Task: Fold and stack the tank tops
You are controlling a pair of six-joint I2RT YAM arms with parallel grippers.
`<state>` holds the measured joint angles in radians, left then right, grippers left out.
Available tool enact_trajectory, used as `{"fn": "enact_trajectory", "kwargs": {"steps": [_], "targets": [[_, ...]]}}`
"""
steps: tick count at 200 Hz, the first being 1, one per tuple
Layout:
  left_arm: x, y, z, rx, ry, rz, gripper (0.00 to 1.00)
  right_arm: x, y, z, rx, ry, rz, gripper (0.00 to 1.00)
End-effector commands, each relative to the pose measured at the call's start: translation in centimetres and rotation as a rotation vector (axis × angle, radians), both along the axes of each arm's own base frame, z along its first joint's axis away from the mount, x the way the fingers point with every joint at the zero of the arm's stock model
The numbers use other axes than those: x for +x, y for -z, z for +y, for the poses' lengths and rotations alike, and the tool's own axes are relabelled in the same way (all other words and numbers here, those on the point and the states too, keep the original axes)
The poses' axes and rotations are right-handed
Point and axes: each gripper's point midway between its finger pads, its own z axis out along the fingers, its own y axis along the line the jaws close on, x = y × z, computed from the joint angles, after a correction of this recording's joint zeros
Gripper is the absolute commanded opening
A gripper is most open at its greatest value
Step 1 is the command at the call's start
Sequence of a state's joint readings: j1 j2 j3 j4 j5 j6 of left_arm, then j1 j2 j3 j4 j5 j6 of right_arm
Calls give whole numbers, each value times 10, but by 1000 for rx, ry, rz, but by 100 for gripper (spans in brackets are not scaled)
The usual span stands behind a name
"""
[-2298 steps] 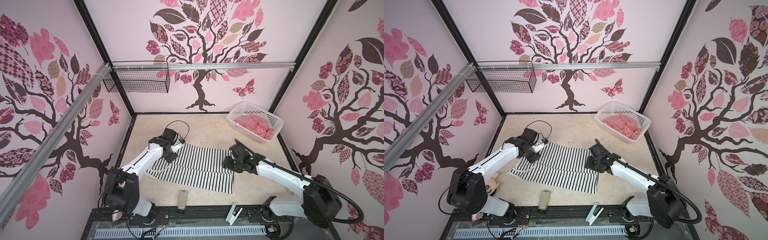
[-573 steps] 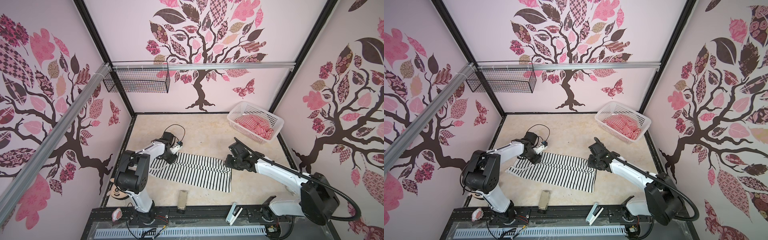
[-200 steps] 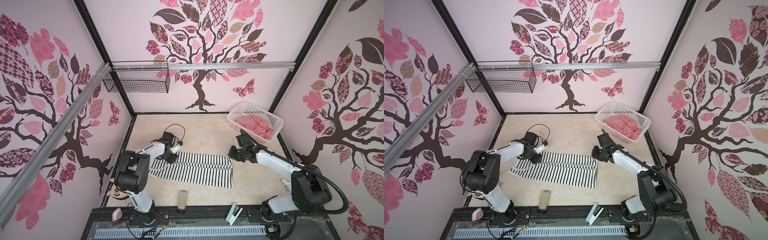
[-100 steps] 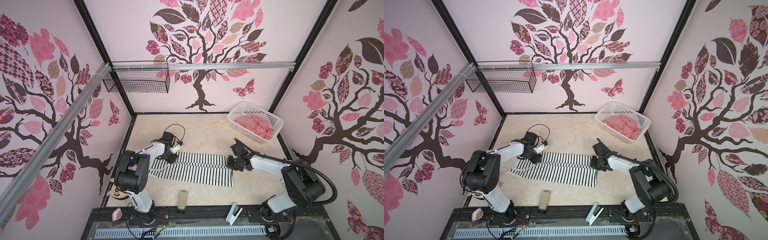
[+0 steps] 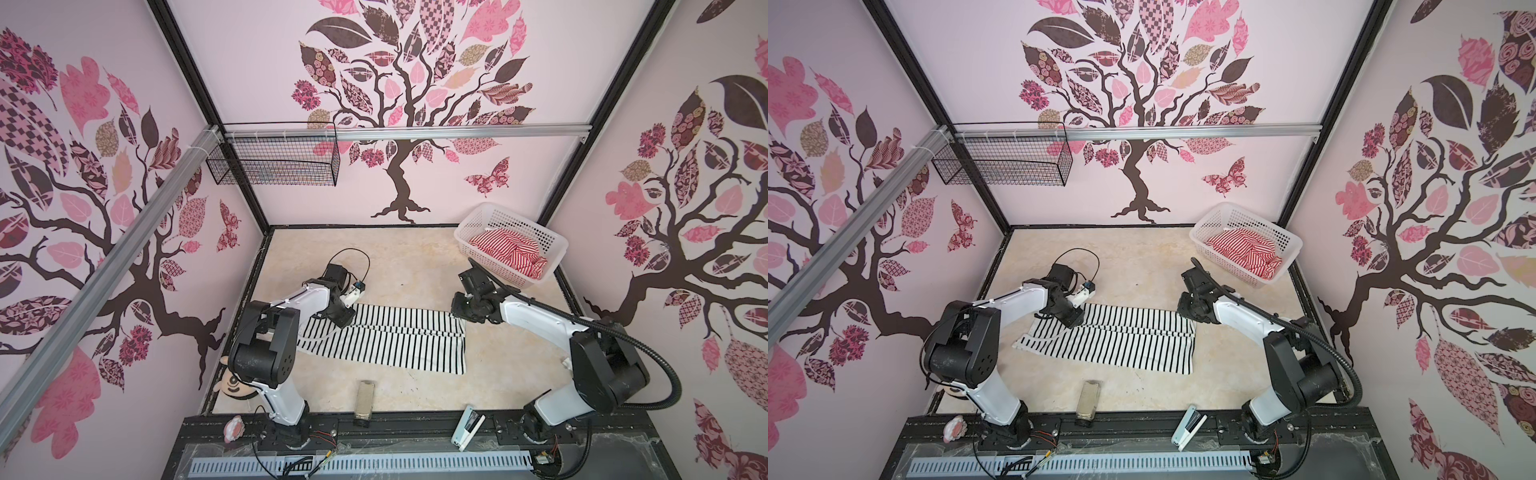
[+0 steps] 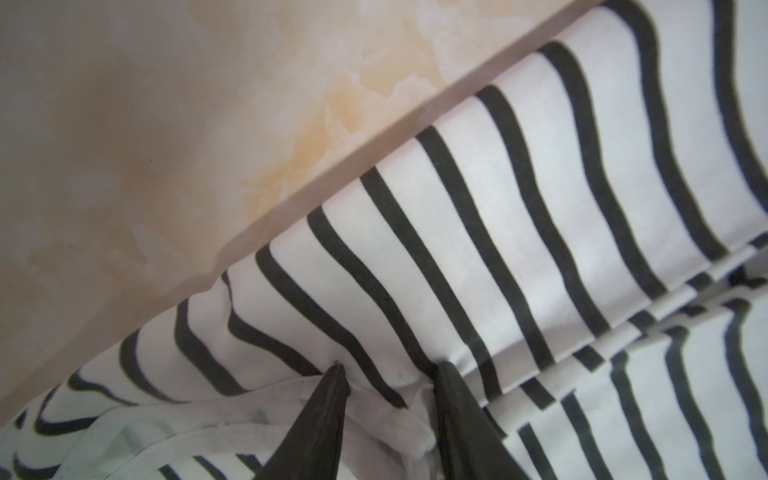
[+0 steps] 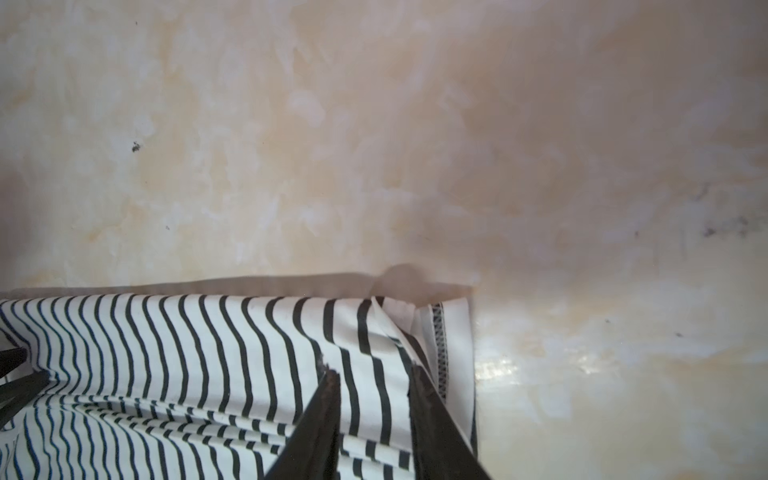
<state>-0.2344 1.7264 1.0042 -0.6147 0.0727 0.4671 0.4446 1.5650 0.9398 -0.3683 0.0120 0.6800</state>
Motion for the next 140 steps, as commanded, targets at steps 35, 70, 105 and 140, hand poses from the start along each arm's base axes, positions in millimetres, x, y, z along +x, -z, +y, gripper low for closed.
{"fn": "enact_trajectory", "kwargs": {"steps": [35,70,105,140], "targets": [[-17,12,8,21,-26,69,39,11,29,-3,-74,-28,78,32],[-18,14,7,14,-30,74,39,12,31,-9,-107,-26,76,20],[-20,16,8,17,-28,78,39,10,30,-19,-137,-10,69,3],[-22,16,9,22,-27,78,39,5,27,-33,-148,31,53,0]]}}
